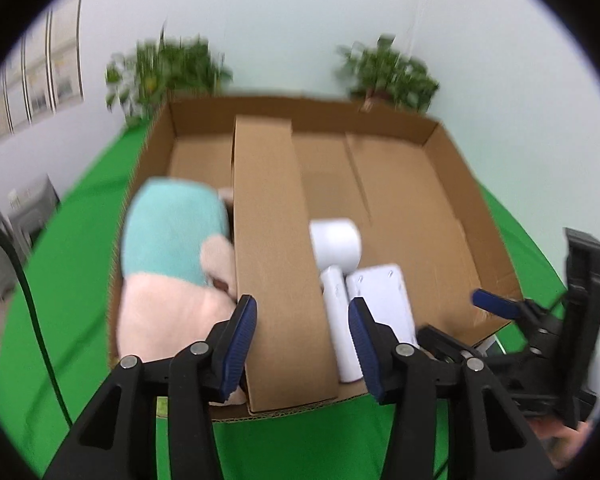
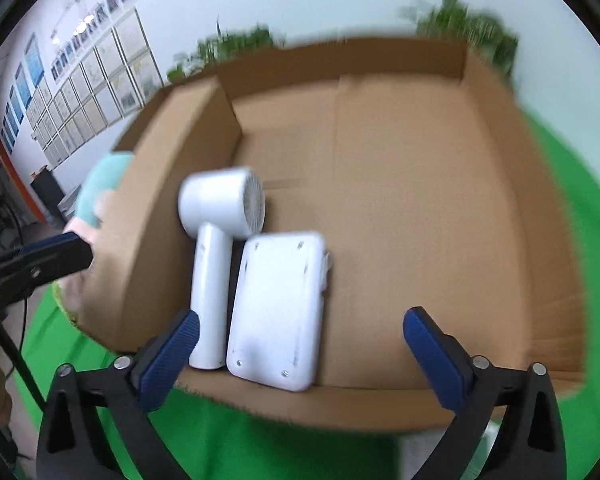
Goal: Organize objects
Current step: 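Lower the white device beside the hair dryer and open the left tool, then withdraw the left tool and move toward the white-green product box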
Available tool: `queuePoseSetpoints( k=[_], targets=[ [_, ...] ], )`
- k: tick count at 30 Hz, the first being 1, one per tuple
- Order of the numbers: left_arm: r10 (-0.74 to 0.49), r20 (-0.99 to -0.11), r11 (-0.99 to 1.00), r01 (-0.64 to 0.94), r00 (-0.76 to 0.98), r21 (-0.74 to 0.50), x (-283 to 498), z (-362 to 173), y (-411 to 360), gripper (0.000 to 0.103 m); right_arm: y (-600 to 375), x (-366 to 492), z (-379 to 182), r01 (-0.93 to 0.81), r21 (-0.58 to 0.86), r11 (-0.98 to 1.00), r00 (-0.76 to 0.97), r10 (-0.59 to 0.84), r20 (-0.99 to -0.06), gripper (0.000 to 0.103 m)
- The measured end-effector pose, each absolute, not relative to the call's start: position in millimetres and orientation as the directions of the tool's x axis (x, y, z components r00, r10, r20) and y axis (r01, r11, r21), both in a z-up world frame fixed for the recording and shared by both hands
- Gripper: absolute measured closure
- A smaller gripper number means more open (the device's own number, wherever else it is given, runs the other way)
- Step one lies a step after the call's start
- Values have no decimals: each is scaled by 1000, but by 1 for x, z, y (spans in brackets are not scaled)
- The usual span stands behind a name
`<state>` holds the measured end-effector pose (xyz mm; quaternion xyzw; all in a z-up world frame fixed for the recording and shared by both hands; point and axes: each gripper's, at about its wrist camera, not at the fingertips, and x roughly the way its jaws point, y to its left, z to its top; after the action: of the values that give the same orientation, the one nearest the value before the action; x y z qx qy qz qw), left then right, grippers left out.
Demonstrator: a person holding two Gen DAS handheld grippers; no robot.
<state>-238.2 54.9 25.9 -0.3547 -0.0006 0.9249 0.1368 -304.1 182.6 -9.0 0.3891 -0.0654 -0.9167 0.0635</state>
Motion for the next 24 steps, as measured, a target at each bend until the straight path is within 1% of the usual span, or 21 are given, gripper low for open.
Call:
queuePoseSetpoints(
  k=[1,2,3,5,9,13,19,24],
  targets=[
    [240,-618,-966,-249,-749,-74,-227,31,57,36,182,-292,-1,69,139,-988,-705,-146,-694,0],
    [229,-583,-969,-242,-780,-57,-218,35,59,28,183,-279,6,66,115,-991,-722,-127,-680,0],
    [210,-530,-974,-222,-822,-41,-205,39,60,18,184,-271,10,62,108,-992,-734,-118,-668,0],
    [196,-465,-979,-202,-863,-37,-187,44,62,17,187,-247,21,39,102,-994,-766,-96,-636,0],
    [189,-424,-982,-183,-886,-54,-163,43,68,17,188,-202,30,3,76,-997,-788,-50,-614,0],
    [189,-443,-982,-173,-876,-76,-154,34,73,17,188,-169,38,-5,31,-1000,-796,-15,-605,0],
    [180,-452,-983,-153,-873,-98,-143,25,74,17,196,-139,43,-28,11,-1000,-808,16,-589,0],
    [173,-456,-985,-156,-873,-75,-139,24,80,17,201,-131,42,-35,14,-999,-808,20,-589,0]
  ],
)
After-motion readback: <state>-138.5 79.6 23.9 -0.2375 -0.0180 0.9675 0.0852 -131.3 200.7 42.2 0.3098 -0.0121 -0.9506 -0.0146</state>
